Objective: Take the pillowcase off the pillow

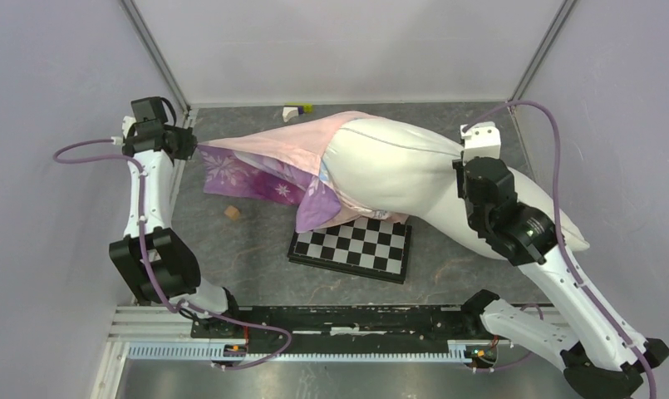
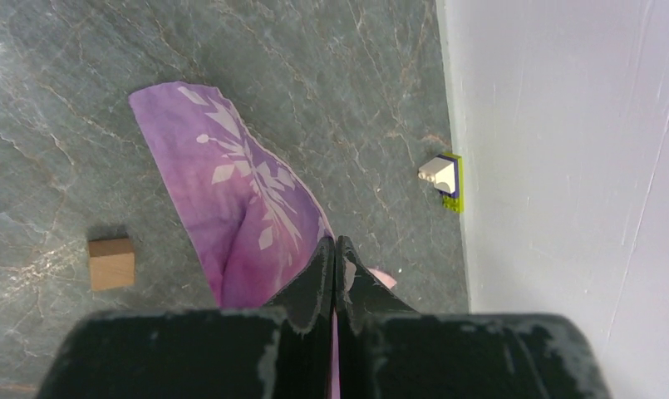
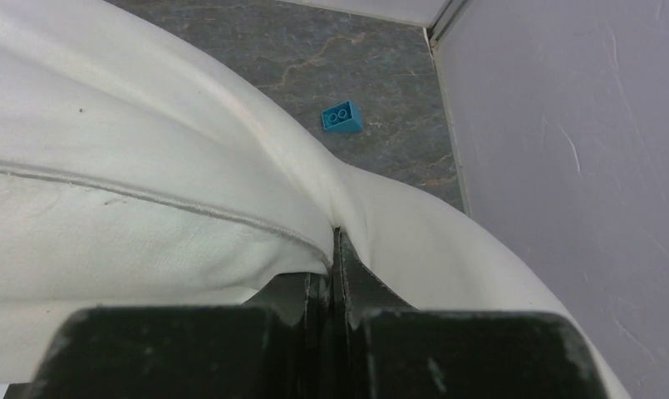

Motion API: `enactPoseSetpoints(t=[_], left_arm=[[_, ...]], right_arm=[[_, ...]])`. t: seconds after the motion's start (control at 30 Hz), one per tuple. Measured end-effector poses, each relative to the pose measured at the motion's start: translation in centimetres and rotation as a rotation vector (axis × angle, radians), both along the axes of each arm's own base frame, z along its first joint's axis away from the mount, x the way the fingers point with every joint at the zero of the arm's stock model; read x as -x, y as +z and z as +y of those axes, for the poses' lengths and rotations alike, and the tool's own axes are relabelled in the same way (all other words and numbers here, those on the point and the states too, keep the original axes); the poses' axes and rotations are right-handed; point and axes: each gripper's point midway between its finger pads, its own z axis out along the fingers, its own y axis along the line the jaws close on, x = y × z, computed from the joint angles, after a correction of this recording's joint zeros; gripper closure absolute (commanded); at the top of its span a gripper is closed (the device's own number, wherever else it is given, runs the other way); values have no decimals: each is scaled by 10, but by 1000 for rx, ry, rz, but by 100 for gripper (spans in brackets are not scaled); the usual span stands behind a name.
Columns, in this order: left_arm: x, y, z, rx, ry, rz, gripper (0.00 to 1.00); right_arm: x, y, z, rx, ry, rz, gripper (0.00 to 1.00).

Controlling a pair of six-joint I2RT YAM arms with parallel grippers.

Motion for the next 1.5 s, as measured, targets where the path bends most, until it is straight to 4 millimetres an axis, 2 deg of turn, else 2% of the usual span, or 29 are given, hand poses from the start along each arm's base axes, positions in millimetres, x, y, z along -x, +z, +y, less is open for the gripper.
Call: enactPoseSetpoints(t=[0.13, 0.27, 0.37, 0.47, 0.53, 0.63, 0.7, 0.77, 0.83, 1.03, 1.13, 1.2, 1.33, 1.4, 1.5], left_arm=[[1, 0, 7, -8, 20, 1, 98], [2, -1, 19, -43, 65, 14, 98], [4, 2, 48, -100, 156, 9, 98], [7, 8, 70, -135, 220, -7, 98], [3, 13, 71, -141, 218, -31, 98], [-16, 26, 51, -149, 146, -100, 98], [-32, 35, 25, -153, 64, -145, 98], [-41, 43, 3, -144, 3, -180, 98], [-43, 48, -7, -142, -20, -199, 98], [-32, 72, 2, -188, 11, -237, 98], [-22, 86, 5, -215, 22, -260, 98], [-16, 96, 4, -230, 25, -281, 98], [-12, 104, 3, -241, 16, -301, 98], [-12, 100, 1, -239, 5, -291, 98], [-13, 93, 1, -235, -1, -276, 97]], right_arm=[[7, 5, -8, -6, -16, -17, 100], [15, 13, -27, 29, -87, -34, 100], [31, 36, -58, 65, -194, -93, 100], [55, 71, -89, 64, -296, -192, 100], [64, 84, -97, 57, -313, -225, 100], [64, 100, -97, 44, -306, -241, 100], [53, 99, -91, 56, -294, -220, 100], [36, 87, -79, 78, -274, -184, 100], [16, 72, -65, 99, -245, -144, 100], [-49, 32, -13, 157, -133, -25, 100], [-71, 23, 8, 167, -77, 18, 100], [-84, 29, 20, 154, -48, 15, 100], [-105, 59, 33, 109, -31, -40, 100], [-116, 76, 33, 95, -44, -69, 100], [-139, 99, 19, 99, -102, -98, 100]])
